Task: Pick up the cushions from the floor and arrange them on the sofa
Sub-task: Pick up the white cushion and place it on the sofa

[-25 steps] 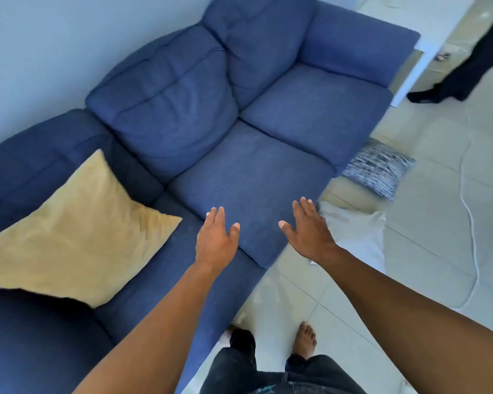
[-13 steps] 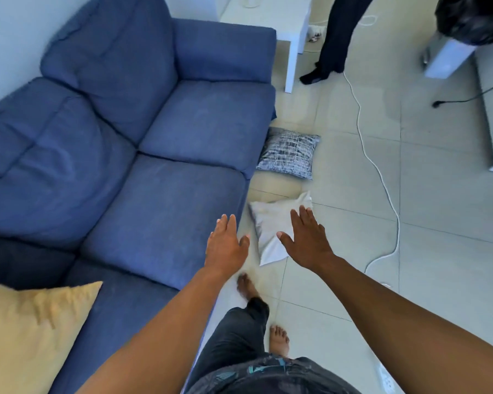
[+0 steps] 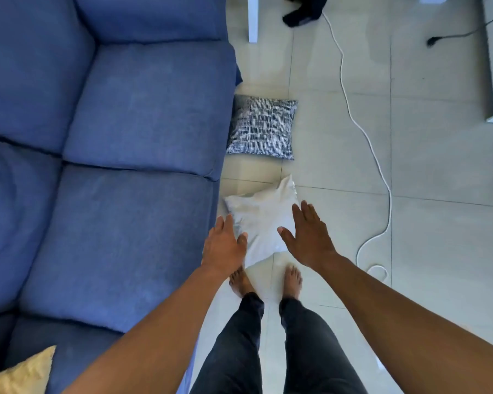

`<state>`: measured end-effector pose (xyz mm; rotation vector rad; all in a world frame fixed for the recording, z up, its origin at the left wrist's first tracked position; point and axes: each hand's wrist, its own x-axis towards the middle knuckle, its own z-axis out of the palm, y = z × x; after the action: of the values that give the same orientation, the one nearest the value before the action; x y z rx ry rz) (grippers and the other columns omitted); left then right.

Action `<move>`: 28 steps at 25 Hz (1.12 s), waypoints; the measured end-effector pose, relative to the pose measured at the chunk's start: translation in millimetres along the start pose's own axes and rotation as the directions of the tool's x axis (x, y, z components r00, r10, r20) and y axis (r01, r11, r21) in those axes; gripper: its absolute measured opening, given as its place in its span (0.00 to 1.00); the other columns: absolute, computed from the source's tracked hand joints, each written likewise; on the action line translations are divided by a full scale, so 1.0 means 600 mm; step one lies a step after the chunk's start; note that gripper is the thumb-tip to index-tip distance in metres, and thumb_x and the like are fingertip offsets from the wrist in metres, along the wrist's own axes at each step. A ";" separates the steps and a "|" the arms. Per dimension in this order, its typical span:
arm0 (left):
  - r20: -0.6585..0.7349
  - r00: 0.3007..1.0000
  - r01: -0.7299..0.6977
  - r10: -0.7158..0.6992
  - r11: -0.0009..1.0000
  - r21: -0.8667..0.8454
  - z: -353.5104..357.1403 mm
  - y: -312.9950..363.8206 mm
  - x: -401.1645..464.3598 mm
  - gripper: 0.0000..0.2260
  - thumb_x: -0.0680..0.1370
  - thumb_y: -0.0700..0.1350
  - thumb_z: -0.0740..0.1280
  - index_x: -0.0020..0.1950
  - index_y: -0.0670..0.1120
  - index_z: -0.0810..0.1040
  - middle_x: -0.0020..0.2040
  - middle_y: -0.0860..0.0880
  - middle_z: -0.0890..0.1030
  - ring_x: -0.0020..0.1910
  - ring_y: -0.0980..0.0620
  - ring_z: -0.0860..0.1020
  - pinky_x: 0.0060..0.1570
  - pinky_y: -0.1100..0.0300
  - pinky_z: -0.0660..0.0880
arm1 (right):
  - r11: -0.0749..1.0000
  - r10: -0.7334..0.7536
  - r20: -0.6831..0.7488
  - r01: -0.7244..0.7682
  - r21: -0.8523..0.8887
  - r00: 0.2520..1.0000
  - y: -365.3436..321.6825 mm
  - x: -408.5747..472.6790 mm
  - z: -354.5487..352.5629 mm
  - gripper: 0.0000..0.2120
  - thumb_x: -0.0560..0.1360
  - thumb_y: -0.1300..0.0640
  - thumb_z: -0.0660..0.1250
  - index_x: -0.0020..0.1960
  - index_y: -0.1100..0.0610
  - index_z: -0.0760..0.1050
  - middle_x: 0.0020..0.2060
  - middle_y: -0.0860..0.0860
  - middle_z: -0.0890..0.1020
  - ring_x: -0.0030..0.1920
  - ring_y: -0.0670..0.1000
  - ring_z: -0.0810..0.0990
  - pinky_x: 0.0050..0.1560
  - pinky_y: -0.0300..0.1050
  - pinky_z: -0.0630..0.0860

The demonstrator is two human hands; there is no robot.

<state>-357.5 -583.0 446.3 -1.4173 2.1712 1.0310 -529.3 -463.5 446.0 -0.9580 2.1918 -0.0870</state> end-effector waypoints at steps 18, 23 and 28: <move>0.100 0.896 0.442 -0.432 0.887 -0.135 0.471 -0.212 0.680 0.30 0.83 0.56 0.63 0.80 0.41 0.67 0.77 0.40 0.73 0.76 0.39 0.71 0.71 0.52 0.69 | 0.998 0.005 0.103 0.002 -0.065 0.995 0.341 0.674 0.452 0.41 0.81 0.38 0.64 0.83 0.63 0.56 0.83 0.64 0.57 0.82 0.65 0.58 0.79 0.63 0.62; 0.273 0.728 0.628 -0.629 0.454 -0.631 0.529 -0.258 0.738 0.32 0.73 0.65 0.73 0.69 0.46 0.78 0.63 0.48 0.84 0.57 0.48 0.83 0.57 0.56 0.78 | 0.739 0.466 0.080 -0.437 0.512 0.881 0.395 0.747 0.508 0.56 0.63 0.23 0.70 0.77 0.60 0.67 0.73 0.57 0.75 0.73 0.59 0.75 0.74 0.53 0.72; 0.406 0.744 0.621 -0.531 0.322 -0.715 0.526 -0.241 0.708 0.42 0.60 0.68 0.79 0.69 0.50 0.79 0.61 0.49 0.86 0.57 0.46 0.84 0.63 0.47 0.79 | 0.477 0.488 0.238 -0.485 0.733 0.840 0.398 0.714 0.486 0.45 0.57 0.26 0.78 0.61 0.58 0.84 0.51 0.49 0.88 0.53 0.54 0.88 0.59 0.54 0.85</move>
<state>-445.1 -657.2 -90.1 -2.2191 0.8025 1.8317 -681.2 -511.4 -102.3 0.1876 2.0106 -0.7058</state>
